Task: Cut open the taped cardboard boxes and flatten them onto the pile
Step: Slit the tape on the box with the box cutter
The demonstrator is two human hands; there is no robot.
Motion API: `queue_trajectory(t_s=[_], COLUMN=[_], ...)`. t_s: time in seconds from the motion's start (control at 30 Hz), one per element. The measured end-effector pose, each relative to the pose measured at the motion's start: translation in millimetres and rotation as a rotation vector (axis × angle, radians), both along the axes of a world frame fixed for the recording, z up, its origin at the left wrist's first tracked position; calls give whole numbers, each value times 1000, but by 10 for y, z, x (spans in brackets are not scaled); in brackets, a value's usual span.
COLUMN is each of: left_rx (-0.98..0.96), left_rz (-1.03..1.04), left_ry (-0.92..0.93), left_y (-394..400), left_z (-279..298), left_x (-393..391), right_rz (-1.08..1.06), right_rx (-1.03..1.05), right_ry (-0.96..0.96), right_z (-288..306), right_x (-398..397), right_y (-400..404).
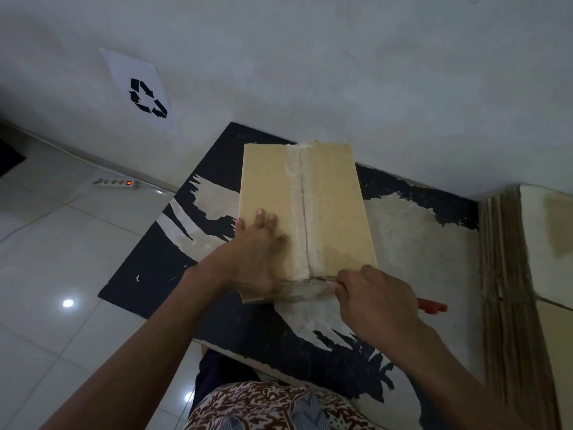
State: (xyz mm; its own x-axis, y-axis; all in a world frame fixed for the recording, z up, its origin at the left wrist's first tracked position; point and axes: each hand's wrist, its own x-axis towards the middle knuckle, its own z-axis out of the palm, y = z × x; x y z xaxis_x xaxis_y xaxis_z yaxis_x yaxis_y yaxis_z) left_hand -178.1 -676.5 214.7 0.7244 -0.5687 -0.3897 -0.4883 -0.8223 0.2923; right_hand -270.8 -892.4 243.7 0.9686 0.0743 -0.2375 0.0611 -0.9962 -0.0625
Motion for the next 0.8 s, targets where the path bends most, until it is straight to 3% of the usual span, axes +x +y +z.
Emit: queue_trajectory(t_s=[0.13, 0.2, 0.3, 0.37, 0.43, 0.57, 0.8], left_rx=[-6, -27, -165, -212, -234, -117, -2], left_rz=[-3, -2, 52, 110, 113, 71, 65], left_ry=[15, 3, -22, -37, -72, -123, -142], left_y=[17, 17, 20, 14, -18, -182, -339], left_z=[59, 76, 38, -6, -34, -49, -99], left_x=[7, -9, -98, -169, -215, -299, -323], right_rz=[-7, 34, -114, -391, -701, -1004, -910], right_rx=[-60, 16, 542, 890, 1020, 827, 433], right_ry=[59, 111, 131, -8, -150, -109, -117], right_z=[82, 64, -19, -103, -338, -1029, -1554], right_x=[18, 30, -48, -161, -269, -306, -314], right_y=[-149, -255, -435, -516, -592, -791, -850])
